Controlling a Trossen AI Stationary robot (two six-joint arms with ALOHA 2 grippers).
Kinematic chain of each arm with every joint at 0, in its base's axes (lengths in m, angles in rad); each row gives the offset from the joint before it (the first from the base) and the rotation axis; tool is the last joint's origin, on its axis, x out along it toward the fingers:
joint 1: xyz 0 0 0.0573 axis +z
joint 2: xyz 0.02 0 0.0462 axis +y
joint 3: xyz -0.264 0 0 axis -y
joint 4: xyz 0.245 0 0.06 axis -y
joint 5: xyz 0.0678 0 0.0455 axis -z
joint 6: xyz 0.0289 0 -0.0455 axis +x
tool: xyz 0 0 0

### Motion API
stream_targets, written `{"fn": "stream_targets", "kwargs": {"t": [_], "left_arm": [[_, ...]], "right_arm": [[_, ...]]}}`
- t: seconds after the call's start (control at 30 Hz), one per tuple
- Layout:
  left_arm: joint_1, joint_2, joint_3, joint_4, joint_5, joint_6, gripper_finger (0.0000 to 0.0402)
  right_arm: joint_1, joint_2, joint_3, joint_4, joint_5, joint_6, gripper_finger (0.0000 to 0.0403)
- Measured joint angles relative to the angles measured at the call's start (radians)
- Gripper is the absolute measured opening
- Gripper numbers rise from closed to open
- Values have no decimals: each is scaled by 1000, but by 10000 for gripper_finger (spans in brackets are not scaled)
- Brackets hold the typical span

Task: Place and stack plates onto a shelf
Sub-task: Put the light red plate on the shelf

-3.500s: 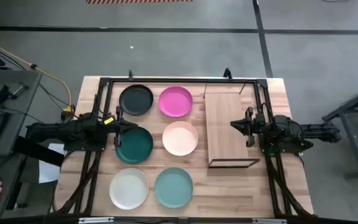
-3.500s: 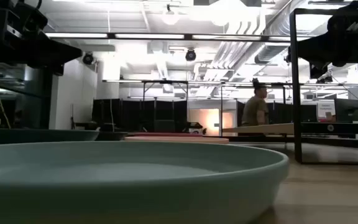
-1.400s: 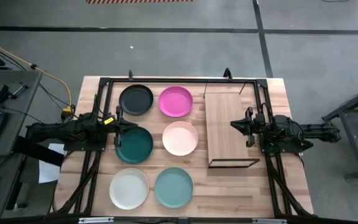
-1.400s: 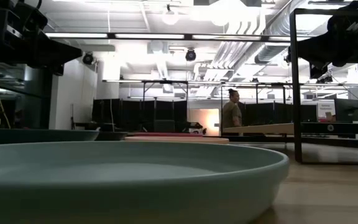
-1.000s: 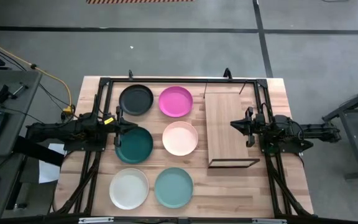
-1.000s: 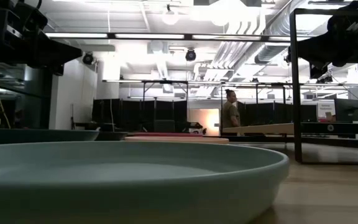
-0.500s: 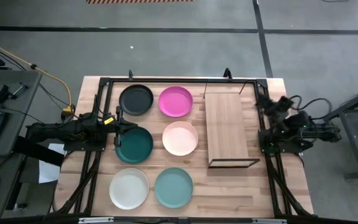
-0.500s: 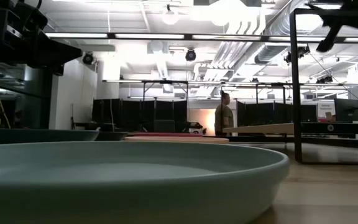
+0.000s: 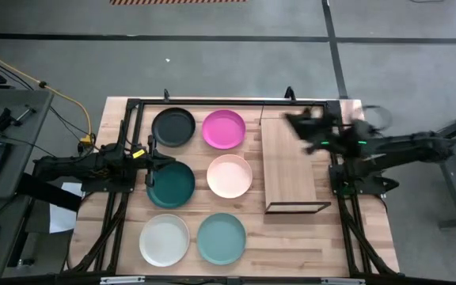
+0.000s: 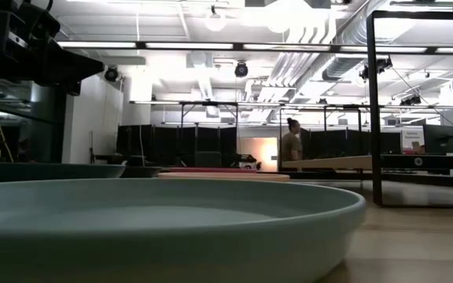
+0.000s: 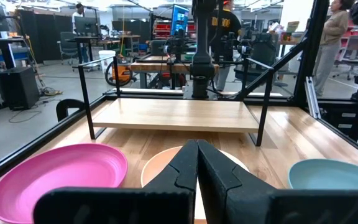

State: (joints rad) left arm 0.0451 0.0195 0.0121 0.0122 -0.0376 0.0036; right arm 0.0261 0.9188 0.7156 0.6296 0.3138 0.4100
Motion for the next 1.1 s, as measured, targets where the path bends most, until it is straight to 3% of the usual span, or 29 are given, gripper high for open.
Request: {"fn": "stream_targets", "kwargs": {"t": [0.17, 0.3, 0.47, 0.57, 0.67, 0.8, 1.1], "left_arm": [[0, 0, 0, 0, 0, 0, 1], [0, 0, 0, 0, 0, 0, 1], [0, 0, 0, 0, 0, 0, 1], [0, 0, 0, 0, 0, 0, 1], [0, 0, 0, 0, 0, 0, 1], [0, 0, 0, 0, 0, 0, 1], [0, 0, 0, 0, 0, 0, 1]], "right_arm": [[-22, 253, 231, -218, 26, -44, 25], [-59, 422, 416, -594, 22, 191, 29], [-94, 611, 625, -1074, -102, 346, 73], [-104, 727, 693, -1250, -205, 369, 113], [-111, 829, 720, -1336, -291, 322, 150], [-119, 948, 710, -1347, -297, 278, 182], [-162, 1109, 709, -1319, -300, 187, 193]]}}
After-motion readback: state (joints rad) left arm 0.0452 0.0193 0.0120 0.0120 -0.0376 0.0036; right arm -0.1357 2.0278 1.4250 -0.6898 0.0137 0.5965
